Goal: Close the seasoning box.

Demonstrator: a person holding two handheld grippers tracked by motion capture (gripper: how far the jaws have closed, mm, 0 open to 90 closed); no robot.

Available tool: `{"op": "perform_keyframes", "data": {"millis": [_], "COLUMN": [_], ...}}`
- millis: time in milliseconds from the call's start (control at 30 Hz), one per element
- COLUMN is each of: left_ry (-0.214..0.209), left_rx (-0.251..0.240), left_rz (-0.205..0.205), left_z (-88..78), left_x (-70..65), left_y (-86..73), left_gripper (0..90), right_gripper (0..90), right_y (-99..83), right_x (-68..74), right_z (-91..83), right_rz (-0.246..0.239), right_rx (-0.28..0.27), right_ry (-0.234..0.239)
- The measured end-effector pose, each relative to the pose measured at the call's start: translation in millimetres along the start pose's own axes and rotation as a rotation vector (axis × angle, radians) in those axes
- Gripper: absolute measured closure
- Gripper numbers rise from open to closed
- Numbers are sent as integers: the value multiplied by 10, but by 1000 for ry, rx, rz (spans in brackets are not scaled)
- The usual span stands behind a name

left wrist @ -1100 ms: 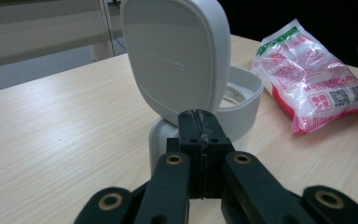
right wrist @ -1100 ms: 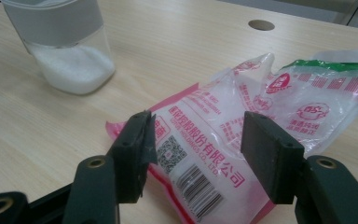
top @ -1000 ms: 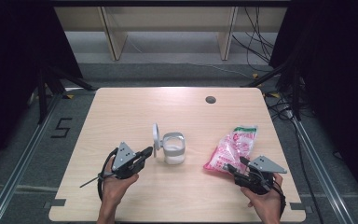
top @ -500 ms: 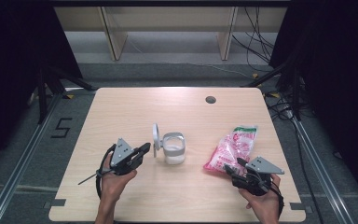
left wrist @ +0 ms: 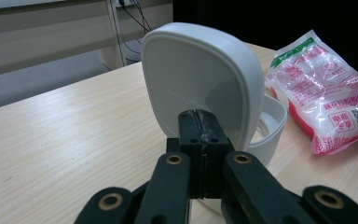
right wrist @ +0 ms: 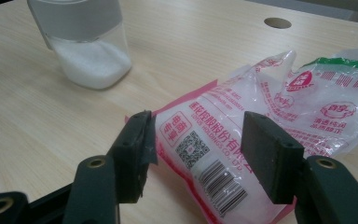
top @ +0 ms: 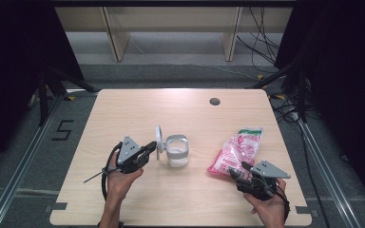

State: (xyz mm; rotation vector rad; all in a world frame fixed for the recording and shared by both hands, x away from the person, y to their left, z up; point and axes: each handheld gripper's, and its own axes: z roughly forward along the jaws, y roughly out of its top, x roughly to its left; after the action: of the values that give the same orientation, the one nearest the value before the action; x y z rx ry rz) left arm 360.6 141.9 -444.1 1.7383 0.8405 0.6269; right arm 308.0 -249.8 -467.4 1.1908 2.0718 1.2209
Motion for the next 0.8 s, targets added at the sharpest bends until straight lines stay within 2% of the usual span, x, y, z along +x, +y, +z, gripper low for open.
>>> {"op": "perform_keyframes", "data": {"millis": [33,100,200,233,333,433,633,800], "left_ry": [-1,-3,0,1,2,-1,6,5], "left_rx": [-2,-6,-1,0,2,-1,-3,-4], "left_rz": [15,20,19,20,22,28,30,25], "left_z": [10,26,36,37,38,46,51,59], "left_x": [0,0,0,-1,-1,-1,-13,-16], "left_y": [10,17,25,27,35,47,54,52], "left_gripper": [893,893,893,893,893,893,893,893], "right_gripper": [445,445,445,445,445,445,445,445], "right_y": [-2,-2,-6,-5,-8,-12,-13,-15], "right_x": [12,0,18,-7,-12,-6,-9,-5], "right_z": [-2,-4,-11,-6,-3,-6,-7,-4], "right_rz": [8,-4,8,-25,-21,-12,-36,-28], "right_rx": [4,2,4,-4,-2,-2,1,1], "right_ry": [1,-1,5,2,16,10,6,12]}}
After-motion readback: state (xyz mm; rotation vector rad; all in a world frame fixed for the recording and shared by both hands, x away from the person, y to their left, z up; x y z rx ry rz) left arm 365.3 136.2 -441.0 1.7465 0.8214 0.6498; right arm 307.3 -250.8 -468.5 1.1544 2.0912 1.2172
